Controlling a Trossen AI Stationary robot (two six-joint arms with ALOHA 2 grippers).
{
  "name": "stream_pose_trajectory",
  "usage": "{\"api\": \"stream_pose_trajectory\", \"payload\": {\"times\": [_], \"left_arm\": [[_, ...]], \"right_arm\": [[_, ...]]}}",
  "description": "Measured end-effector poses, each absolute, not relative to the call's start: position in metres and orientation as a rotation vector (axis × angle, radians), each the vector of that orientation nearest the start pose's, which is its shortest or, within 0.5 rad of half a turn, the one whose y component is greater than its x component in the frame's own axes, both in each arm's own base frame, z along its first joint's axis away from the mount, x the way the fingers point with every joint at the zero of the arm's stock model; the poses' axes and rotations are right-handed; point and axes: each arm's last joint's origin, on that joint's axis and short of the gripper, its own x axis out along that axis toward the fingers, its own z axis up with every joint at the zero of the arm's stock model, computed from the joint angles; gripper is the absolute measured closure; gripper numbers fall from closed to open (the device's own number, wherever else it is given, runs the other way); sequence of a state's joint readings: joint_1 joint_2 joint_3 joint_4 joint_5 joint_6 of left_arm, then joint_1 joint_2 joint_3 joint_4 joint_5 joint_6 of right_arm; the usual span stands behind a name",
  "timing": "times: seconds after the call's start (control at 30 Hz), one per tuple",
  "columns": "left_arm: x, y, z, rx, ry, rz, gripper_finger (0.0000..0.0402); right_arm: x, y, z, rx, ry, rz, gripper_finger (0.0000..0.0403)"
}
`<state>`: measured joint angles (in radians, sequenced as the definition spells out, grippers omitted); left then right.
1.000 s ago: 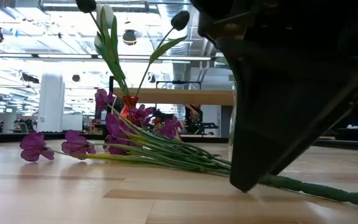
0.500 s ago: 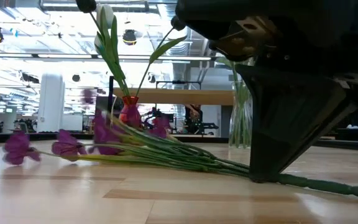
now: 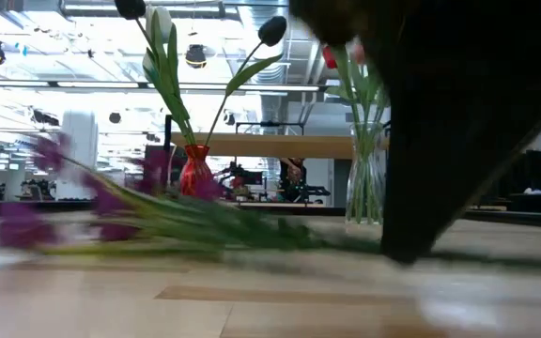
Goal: Pick and place flowers into a vace then onto a shelf
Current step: Put the purple flowers into the red vase
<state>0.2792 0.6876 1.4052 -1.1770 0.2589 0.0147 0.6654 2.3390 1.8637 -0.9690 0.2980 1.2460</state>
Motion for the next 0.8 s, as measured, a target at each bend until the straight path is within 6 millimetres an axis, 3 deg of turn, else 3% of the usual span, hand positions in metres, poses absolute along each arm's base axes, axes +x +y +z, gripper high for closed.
{"api": "stream_pose_trajectory", "payload": {"times": [0.23,0.8], "left_arm": [[0.047,0.005,0.435,-0.122,0.441,-0.005,0.0235],[0.045,0.003,0.431,-0.156,0.489,-0.057,0.0235]], "right_arm": [[0.376,0.292,0.175,0.339,1.134,-0.363,0.0402],[0.397,0.298,0.265,0.175,0.792,-0.254,0.0403]]}}
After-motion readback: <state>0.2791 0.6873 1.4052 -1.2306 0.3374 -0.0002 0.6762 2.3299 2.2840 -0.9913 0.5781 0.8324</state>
